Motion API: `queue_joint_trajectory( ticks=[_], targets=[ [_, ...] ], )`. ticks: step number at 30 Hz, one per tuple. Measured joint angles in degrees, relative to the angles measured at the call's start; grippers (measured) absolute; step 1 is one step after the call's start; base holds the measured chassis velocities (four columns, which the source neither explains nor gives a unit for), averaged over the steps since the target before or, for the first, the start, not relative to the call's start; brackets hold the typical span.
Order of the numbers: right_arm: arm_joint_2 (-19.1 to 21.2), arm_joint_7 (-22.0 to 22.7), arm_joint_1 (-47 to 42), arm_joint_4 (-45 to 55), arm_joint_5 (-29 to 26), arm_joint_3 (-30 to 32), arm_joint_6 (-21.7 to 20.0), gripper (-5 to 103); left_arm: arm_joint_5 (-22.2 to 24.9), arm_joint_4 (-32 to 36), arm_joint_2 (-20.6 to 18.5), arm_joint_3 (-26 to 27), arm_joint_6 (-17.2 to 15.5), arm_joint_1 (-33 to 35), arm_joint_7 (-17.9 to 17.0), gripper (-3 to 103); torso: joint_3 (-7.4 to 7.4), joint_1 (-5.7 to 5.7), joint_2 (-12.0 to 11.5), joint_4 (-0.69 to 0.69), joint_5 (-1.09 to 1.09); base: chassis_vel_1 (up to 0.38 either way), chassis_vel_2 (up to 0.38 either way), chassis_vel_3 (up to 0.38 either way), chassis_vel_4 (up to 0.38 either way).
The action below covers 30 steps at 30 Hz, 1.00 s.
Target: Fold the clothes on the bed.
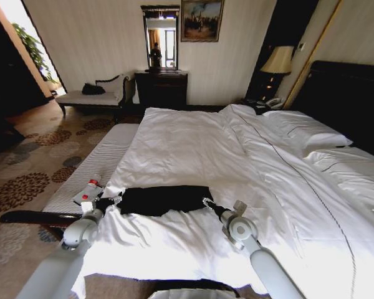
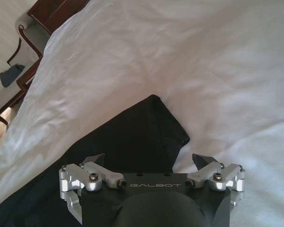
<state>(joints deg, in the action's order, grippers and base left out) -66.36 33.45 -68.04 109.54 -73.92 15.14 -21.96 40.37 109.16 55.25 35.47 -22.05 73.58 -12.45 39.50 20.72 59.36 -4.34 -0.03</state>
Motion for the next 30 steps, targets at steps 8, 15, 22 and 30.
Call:
queue_joint_trajectory(
  ticks=[8, 15, 22, 30],
  targets=[
    [-0.18, -0.52, -0.64, 0.36, -0.12, 0.06, -0.23, 82, 4.06, 4.55, -1.32, 4.38, -1.26, 0.89, -1.77, 100, 0.0, 0.0, 0.0, 0.01, 0.0, 0.0, 0.0, 0.0, 0.0],
    [-0.08, 0.62, -1.13, -0.56, 0.5, 0.61, -0.7, 54, 4.36, 5.44, -1.37, 6.74, -1.11, 1.52, -2.32, 100, 0.0, 0.0, 0.0, 0.01, 0.0, 0.0, 0.0, 0.0, 0.0],
    [0.28, -1.42, -1.22, -1.39, 1.87, 1.35, -0.73, 33, 10.87, 6.96, -0.95, 10.02, 0.37, 0.11, -2.48, 100, 0.0, 0.0, 0.0, 0.01, -0.01, 0.0, 0.0, 0.0, 0.0],
    [2.64, -10.61, -0.87, -0.64, 10.7, 2.87, 1.64, 1, 27.26, 16.16, 0.54, 14.8, 2.92, -1.11, -0.28, 100, 0.0, 0.0, 0.0, 0.0, 0.02, 0.0, 0.0, 0.0, 0.0]
  ],
)
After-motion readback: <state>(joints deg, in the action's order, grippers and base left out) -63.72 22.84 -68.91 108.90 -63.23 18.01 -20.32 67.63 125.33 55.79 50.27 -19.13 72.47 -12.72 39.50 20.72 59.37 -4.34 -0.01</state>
